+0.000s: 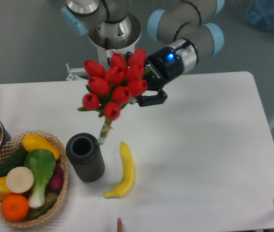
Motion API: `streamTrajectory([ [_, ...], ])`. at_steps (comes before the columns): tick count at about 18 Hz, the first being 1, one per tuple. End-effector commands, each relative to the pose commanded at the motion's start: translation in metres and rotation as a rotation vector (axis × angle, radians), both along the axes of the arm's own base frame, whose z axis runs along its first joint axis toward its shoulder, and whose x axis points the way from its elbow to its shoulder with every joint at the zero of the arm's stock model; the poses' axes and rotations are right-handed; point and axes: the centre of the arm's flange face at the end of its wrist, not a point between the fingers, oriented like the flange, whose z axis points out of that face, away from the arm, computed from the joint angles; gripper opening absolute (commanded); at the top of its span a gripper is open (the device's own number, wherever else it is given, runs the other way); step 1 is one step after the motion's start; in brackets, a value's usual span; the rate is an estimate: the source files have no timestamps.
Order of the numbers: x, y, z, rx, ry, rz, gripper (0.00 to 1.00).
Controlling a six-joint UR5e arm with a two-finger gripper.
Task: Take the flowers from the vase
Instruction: 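Lift the gripped tulips up out of the black vase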
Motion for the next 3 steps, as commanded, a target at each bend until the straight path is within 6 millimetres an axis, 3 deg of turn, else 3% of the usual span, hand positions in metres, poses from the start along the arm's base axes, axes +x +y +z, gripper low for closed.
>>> streamTrajectory([
  [3, 0.0, 0.0, 0.0, 0.0, 0.0, 0.0, 0.42],
])
